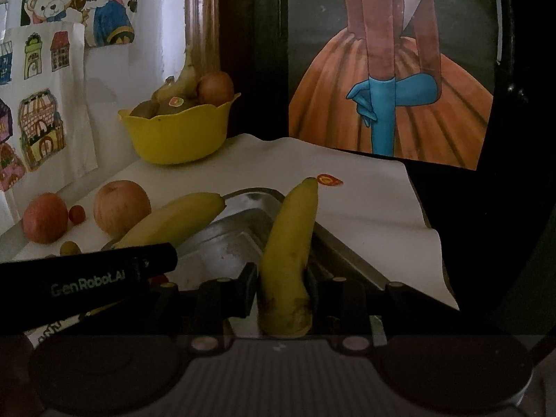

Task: Organize fruits
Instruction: 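Carry the banana in the left gripper over the steel tray while the right carries its banana, then open the left gripper to drop its banana in the tray while the right releases its banana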

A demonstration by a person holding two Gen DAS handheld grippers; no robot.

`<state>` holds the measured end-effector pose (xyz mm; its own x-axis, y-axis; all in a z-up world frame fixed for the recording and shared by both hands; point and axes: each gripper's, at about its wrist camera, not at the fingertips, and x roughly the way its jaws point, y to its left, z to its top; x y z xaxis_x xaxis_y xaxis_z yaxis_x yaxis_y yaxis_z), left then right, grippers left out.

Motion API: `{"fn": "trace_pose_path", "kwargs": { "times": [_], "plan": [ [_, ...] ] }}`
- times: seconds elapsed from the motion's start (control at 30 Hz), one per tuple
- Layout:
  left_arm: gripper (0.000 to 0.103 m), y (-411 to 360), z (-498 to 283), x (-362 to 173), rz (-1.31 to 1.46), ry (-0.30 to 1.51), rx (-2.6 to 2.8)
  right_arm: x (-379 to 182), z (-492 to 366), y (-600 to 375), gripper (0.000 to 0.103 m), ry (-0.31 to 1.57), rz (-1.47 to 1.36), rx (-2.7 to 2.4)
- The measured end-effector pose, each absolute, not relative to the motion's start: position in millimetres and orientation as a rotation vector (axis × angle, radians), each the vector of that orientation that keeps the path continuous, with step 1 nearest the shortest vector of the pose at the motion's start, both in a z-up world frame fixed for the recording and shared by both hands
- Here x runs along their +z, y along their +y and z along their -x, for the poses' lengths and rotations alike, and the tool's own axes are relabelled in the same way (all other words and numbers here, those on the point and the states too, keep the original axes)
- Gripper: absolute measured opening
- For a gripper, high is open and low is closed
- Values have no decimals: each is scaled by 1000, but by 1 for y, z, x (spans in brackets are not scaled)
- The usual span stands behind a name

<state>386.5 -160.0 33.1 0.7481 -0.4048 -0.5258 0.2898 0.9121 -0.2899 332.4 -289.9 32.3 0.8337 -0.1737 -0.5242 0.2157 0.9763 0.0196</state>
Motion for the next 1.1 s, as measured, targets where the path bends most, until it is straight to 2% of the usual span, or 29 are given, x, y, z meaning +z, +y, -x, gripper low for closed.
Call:
{"fn": "trace_pose_path", "kwargs": {
  "times": [0.4,0.53,0.83,0.97,1.03,1.1],
  "plan": [
    [38,-160,-389,32,197,621,-380,33,-332,-289,34,548,-65,-206],
    [35,-161,-390,31,197,616,-397,30,-333,-288,37,554,-54,-204],
    [38,-154,-384,41,198,565,-373,39,-324,-293,48,508,-70,-213],
    [51,-143,-379,50,220,528,-341,46,-316,-293,58,468,-77,-212],
    [64,-136,-376,55,226,508,-320,50,-314,-294,64,453,-79,-213],
    [72,-130,-372,58,227,489,-300,53,-312,-293,70,435,-78,-215]
  ]
}}
